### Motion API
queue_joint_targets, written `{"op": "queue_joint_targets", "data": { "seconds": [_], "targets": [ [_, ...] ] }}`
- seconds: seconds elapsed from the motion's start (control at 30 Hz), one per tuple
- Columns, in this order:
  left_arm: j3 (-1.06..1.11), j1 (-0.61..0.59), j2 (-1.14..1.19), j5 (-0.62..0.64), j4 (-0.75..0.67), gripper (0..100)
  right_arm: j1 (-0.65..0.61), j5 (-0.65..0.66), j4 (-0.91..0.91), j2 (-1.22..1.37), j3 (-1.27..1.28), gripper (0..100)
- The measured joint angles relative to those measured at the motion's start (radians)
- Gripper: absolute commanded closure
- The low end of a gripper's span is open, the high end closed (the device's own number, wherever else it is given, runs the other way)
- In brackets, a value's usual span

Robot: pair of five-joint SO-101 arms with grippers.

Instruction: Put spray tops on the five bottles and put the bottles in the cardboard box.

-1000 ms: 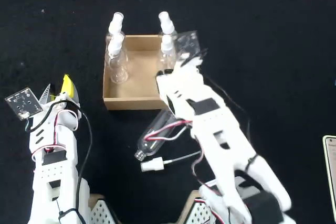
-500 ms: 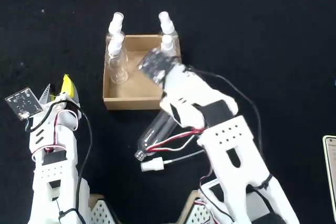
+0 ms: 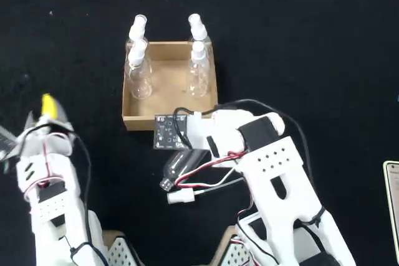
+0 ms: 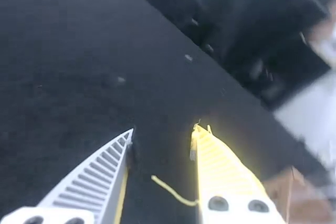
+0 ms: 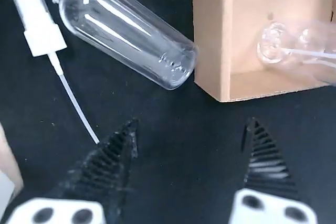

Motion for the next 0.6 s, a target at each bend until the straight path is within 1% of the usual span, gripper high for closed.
{"op": "queue_joint_targets", "data": {
  "seconds": [0.07,0.13,0.3,0.47,0.53,0.6],
  "targets": [
    [0.000,-0.048,0.000,0.057,0.000,84,-0.026,0.018,0.011,0.003,0.000,71.8],
    [0.000,-0.060,0.000,0.089,0.000,84,-0.051,0.052,0.025,0.037,0.000,71.8],
    [0.000,-0.063,0.000,0.101,0.000,84,-0.098,0.146,0.040,0.172,0.000,71.8],
    [0.000,-0.063,0.000,0.101,0.000,84,-0.109,0.164,0.043,0.295,-0.046,71.6],
    [0.000,-0.063,0.000,0.101,0.000,84,-0.114,0.164,0.043,0.341,-0.064,68.5],
    [0.000,-0.063,0.000,0.101,0.000,84,-0.135,0.164,0.043,0.394,-0.074,63.3]
  ]
}}
